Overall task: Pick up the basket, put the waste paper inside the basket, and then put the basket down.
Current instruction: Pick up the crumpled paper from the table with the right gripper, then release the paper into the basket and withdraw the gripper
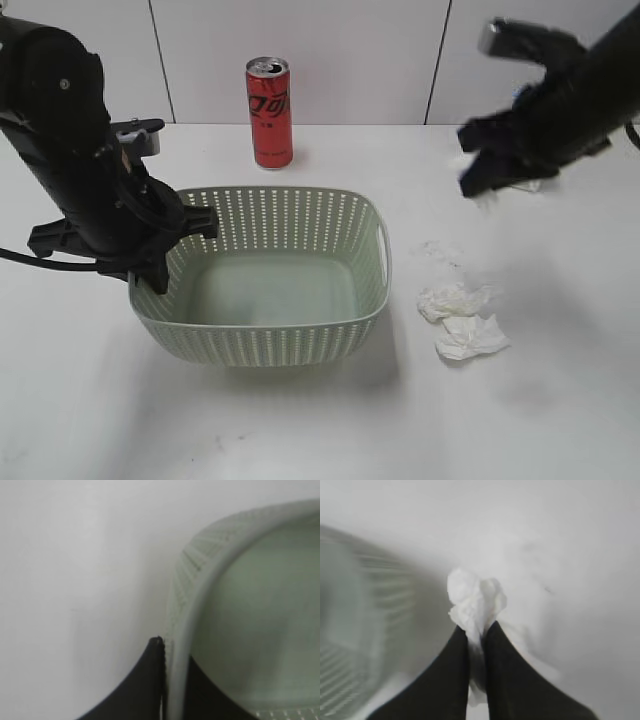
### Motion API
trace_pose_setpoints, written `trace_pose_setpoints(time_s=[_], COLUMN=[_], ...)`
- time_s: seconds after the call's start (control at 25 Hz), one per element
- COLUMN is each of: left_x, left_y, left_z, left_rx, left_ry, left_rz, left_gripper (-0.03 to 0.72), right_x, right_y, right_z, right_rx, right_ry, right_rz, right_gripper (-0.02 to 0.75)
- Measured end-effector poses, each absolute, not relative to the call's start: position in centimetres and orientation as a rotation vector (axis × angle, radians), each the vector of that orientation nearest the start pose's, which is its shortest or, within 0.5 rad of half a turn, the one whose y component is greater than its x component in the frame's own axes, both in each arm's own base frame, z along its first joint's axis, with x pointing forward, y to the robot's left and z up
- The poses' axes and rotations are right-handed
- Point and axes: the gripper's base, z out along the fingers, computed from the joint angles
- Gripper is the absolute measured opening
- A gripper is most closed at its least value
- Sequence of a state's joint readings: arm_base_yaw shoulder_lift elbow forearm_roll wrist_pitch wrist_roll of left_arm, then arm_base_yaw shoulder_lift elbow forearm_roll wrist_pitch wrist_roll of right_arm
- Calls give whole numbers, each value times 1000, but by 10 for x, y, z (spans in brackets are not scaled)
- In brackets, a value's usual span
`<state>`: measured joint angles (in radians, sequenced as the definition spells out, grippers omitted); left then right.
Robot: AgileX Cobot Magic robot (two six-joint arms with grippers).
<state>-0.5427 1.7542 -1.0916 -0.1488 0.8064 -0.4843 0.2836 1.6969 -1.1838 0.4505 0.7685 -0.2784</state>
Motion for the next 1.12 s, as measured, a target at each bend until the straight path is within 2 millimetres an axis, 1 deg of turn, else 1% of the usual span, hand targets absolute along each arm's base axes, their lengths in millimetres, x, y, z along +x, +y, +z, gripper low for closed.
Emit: trace_pose_setpoints(time_s=[0.04, 0.12, 0.16, 0.24, 0.32, 0.4, 0.44, 0.48, 0.52, 0.56, 0.6, 0.64, 0.68, 0.72, 0.84, 0.92, 0.96, 1.04, 1.12], left_x=[277, 277, 277, 277, 277, 277, 277, 277, 276, 276, 276, 276, 276, 276, 276, 276, 276, 276, 276], left_y=[-178, -178, -178, -178, -178, -178, -178, -178, -178, -178, -178, -178, -178, -178, -178, -178, -178, -178, -178], left_z=[187, 187, 187, 187, 187, 187, 187, 187, 187, 187, 187, 187, 187, 187, 187, 187, 187, 187, 187], left_rx=[-52, -52, -52, -52, -52, -53, -53, -53, -52, -52, -52, -52, -52, -52, -52, -51, -50, -49, -49], left_ry=[3020, 3020, 3020, 3020, 3023, 3024, 3024, 3024, 3025, 3025, 3026, 3026, 3026, 3027, 3027, 3028, 3028, 3031, 3033], left_rz=[-295, -295, -295, -295, -293, -293, -293, -293, -293, -293, -292, -292, -292, -292, -292, -290, -289, -286, -284], left_gripper=[-17, -17, -17, -17, -17, -17, -17, -17, -17, -17, -17, -17, -17, -17, -17, -17, -17, -17, -17], right_x=[317, 299, 293, 281, 277, 275, 275, 276, 277, 278, 279, 280, 280, 280, 282, 285, 287, 293, 299], right_y=[140, 172, 184, 209, 227, 241, 245, 249, 252, 254, 255, 256, 256, 256, 254, 249, 244, 228, 206], right_z=[256, 285, 295, 302, 292, 276, 266, 257, 247, 238, 232, 228, 227, 227, 241, 260, 271, 285, 290], right_rx=[-508, -673, -723, -797, -845, -892, -913, -926, -942, -951, -955, -953, -951, -958, -1005, -1000, -961, -884, -777], right_ry=[2599, 2421, 2347, 2264, 2258, 2295, 2323, 2349, 2382, 2410, 2428, 2442, 2448, 2450, 2415, 2413, 2434, 2486, 2572], right_rz=[589, 681, 694, 725, 735, 744, 745, 746, 747, 747, 746, 745, 745, 741, 686, 598, 555, 420, 314], right_gripper=[43, 43, 43, 39, 40, 69, 115, 190, 284, 370, 473, 559, 605, 633, 635, 627, 624, 615, 613])
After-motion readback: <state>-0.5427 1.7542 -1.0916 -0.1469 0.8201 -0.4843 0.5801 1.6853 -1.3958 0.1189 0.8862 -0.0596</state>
